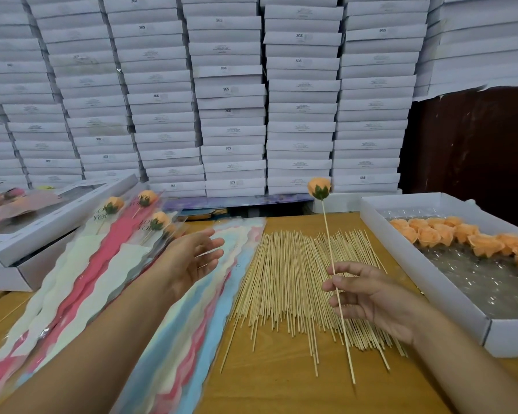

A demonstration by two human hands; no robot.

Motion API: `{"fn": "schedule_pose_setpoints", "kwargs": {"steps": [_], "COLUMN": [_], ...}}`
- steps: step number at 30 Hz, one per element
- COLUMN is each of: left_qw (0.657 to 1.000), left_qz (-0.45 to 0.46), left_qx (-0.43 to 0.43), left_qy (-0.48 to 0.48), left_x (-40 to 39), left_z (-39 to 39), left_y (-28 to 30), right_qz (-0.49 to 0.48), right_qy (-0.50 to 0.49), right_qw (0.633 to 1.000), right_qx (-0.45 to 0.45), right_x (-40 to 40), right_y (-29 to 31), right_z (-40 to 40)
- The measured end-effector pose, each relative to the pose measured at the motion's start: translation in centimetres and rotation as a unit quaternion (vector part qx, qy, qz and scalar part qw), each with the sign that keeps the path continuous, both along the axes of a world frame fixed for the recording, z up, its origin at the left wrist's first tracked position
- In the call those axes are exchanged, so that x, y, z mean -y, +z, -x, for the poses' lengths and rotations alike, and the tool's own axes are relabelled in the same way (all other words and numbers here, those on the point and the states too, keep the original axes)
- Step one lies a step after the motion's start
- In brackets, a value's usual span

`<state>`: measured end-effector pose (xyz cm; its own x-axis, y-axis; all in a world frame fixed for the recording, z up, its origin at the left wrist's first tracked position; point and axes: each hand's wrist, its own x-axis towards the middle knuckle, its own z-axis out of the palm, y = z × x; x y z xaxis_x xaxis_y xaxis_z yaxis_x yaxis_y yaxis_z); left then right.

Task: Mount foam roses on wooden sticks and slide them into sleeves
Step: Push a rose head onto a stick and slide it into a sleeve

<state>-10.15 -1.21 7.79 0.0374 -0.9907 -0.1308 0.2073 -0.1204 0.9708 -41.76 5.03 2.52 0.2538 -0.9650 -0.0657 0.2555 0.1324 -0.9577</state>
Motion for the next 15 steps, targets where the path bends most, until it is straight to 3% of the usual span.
{"fn": "schedule_pose_setpoints", "kwargs": {"steps": [5, 9, 12, 15], "left_qw": [0.996, 0.964, 0.938, 0.932], "left_qz": [0.009, -0.009, -0.048, -0.062], "left_qx": [0.082, 0.211, 0.219, 0.201], "left_qy": [-0.022, -0.16, -0.264, -0.295], "left_x": [-1.4, -4.2, -6.6, -8.1], "left_z": [0.8, 3.4, 6.1, 7.8], "left_y": [0.1, -1.7, -3.4, -4.3], "right_qz": [-0.004, -0.004, 0.009, 0.017], "right_qy": [0.0, -0.007, -0.024, -0.04], "right_qw": [1.0, 1.0, 0.999, 0.998], "right_qx": [-0.012, 0.006, 0.021, 0.039], "right_x": [-0.1, -0.2, -0.3, -0.6], "right_y": [0.0, 0.1, -0.1, -0.3], "right_z": [-0.5, -1.7, -3.3, -4.6]}}
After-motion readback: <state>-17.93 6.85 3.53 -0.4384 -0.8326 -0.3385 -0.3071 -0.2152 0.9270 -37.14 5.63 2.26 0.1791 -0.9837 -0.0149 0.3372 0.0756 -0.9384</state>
